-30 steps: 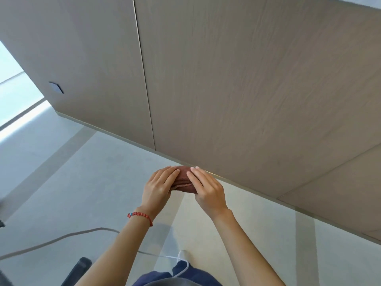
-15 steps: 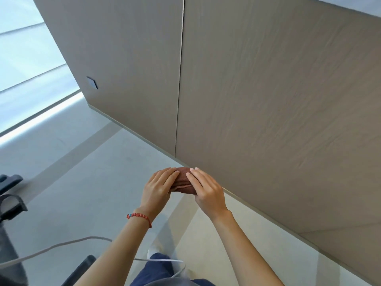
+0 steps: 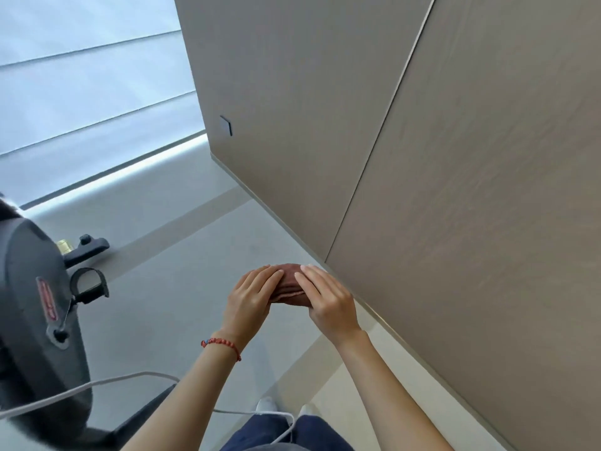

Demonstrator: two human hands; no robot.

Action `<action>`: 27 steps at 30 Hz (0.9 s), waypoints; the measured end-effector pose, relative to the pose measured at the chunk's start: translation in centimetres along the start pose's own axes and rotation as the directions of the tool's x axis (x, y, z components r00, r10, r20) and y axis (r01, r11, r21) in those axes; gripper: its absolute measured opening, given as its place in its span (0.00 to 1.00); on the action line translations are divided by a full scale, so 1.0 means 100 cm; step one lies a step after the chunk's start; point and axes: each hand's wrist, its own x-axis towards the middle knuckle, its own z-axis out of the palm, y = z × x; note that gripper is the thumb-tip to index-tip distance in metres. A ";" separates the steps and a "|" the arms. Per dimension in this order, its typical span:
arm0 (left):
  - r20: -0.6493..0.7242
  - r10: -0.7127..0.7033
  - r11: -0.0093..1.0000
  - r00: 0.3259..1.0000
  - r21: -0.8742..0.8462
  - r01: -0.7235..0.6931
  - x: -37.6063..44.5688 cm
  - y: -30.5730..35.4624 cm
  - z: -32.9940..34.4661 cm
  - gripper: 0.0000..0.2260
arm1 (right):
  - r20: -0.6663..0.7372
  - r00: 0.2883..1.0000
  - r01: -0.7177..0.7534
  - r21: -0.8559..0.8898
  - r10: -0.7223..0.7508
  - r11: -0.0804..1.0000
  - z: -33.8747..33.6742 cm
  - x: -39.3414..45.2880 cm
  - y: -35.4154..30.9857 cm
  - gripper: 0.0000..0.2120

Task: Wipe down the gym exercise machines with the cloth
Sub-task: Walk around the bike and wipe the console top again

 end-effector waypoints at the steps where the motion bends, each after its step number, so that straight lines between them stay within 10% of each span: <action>1: -0.003 -0.020 1.000 1.000 0.015 0.020 -0.002 -0.006 -0.003 0.16 | 0.008 1.000 0.018 0.022 -0.018 1.000 0.006 0.006 -0.002 0.26; 27: -0.242 -0.332 0.847 0.912 0.349 0.401 0.073 -0.142 -0.016 0.16 | -0.097 0.909 0.409 0.389 -0.405 0.825 0.175 0.189 0.029 0.23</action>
